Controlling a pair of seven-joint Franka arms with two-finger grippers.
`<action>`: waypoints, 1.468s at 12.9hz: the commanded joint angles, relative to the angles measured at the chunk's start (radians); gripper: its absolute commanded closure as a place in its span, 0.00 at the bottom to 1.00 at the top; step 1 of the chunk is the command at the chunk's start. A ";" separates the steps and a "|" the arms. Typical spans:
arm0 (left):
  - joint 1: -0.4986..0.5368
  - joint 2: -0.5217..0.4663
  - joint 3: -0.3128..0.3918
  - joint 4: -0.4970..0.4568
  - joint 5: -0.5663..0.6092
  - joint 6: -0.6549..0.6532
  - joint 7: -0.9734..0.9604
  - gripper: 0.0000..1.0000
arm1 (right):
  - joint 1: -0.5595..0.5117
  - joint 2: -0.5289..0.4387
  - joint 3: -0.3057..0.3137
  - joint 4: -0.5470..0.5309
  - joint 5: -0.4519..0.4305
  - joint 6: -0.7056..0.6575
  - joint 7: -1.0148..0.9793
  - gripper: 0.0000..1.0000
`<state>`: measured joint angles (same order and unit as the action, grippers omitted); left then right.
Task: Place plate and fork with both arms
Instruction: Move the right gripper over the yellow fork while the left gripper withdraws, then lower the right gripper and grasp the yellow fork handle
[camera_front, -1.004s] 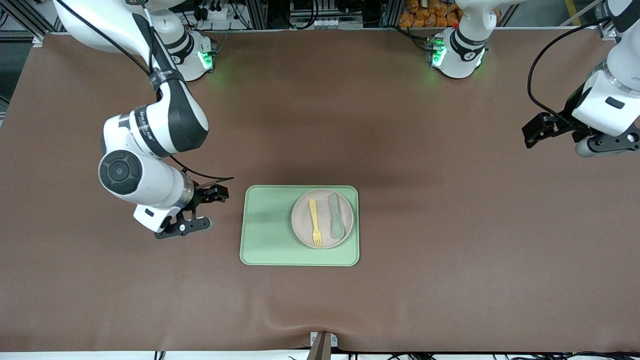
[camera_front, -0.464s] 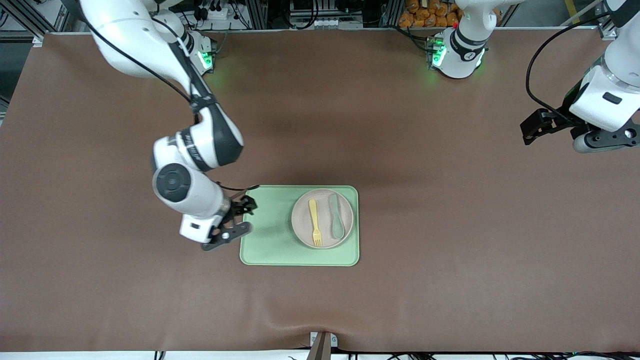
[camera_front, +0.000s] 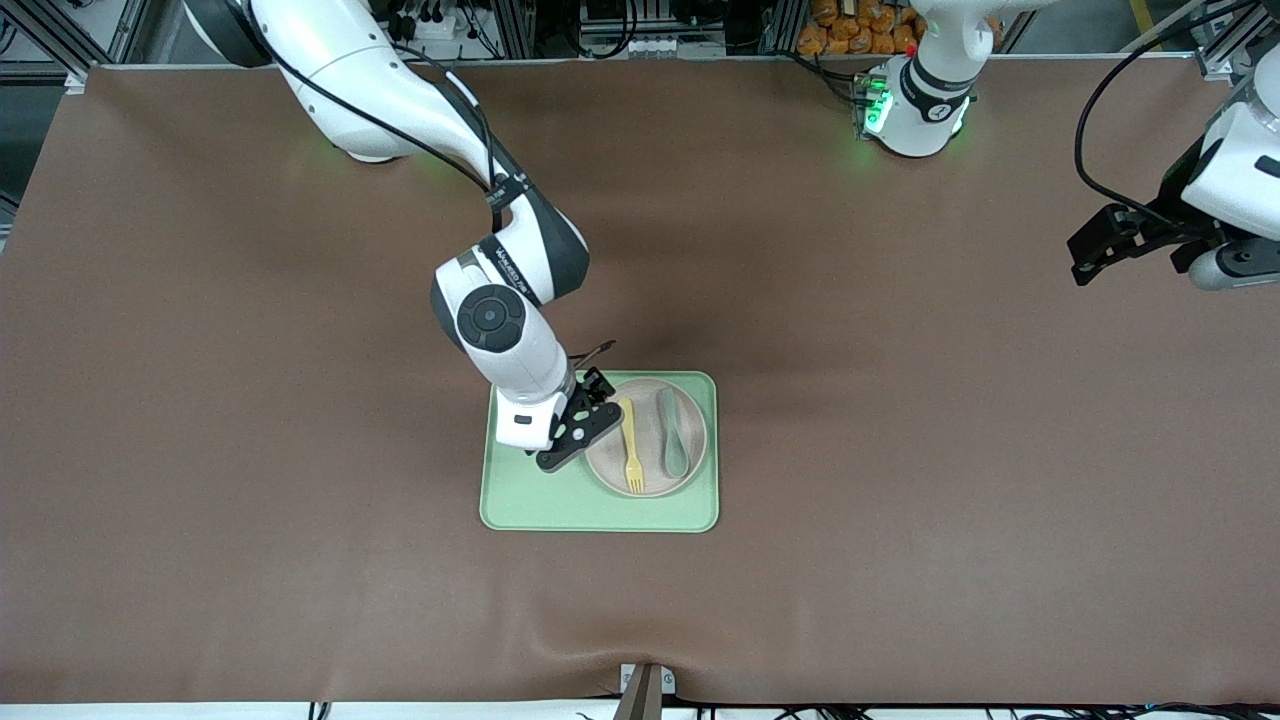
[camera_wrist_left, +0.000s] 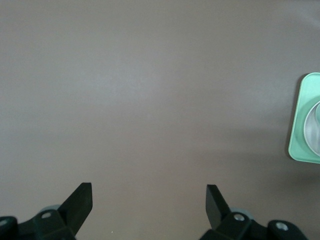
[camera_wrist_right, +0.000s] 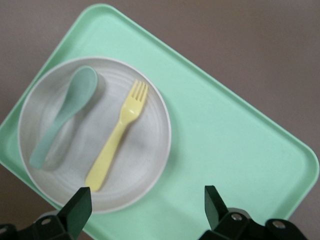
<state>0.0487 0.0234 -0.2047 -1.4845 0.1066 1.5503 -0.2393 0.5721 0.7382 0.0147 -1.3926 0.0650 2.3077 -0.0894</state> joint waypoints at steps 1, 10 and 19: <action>-0.070 -0.011 0.092 0.006 -0.016 -0.036 0.044 0.00 | 0.026 0.075 -0.006 0.053 0.021 0.082 0.026 0.00; -0.075 -0.017 0.105 0.006 -0.045 -0.035 0.041 0.00 | 0.055 0.135 0.013 0.044 0.131 0.170 0.031 0.00; -0.073 -0.020 0.105 0.000 -0.045 -0.036 0.035 0.00 | 0.055 0.162 0.011 0.035 0.130 0.182 0.031 0.04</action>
<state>-0.0171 0.0206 -0.1103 -1.4842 0.0777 1.5311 -0.2136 0.6282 0.8764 0.0240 -1.3744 0.1771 2.4699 -0.0577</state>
